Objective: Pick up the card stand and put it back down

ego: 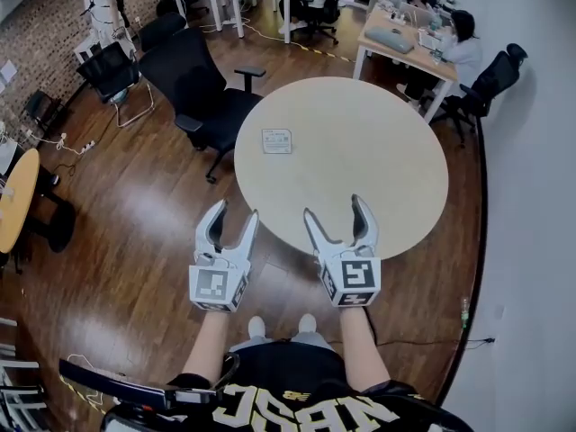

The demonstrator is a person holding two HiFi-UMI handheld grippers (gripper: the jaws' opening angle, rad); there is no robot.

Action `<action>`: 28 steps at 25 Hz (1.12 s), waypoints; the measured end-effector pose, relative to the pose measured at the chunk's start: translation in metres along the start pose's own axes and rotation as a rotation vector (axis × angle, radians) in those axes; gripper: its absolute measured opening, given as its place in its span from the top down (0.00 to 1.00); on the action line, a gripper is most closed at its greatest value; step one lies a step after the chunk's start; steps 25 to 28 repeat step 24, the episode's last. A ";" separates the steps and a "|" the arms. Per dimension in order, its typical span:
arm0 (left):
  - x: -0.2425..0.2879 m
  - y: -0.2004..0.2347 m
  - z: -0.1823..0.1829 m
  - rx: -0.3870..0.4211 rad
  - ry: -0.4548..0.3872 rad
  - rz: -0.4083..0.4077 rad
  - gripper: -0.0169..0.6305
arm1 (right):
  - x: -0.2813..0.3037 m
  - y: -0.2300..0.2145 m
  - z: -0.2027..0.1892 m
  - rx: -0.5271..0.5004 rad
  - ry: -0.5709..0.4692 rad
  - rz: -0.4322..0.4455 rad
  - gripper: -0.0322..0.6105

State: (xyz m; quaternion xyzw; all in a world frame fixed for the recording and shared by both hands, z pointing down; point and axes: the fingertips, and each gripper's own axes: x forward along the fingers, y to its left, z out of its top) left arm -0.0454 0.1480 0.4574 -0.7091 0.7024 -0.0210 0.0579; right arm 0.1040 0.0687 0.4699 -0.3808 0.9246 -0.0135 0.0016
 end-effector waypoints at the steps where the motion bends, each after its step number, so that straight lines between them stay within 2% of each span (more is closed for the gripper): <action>1: -0.004 0.002 0.003 0.006 -0.004 -0.001 0.60 | 0.000 0.004 0.002 -0.005 -0.005 -0.005 0.32; 14: -0.051 0.050 0.008 -0.023 -0.038 0.032 0.60 | -0.009 0.091 0.014 -0.051 0.024 0.004 0.32; 28: -0.062 0.063 0.004 -0.060 -0.060 0.023 0.60 | -0.003 0.108 0.009 -0.076 0.035 -0.006 0.32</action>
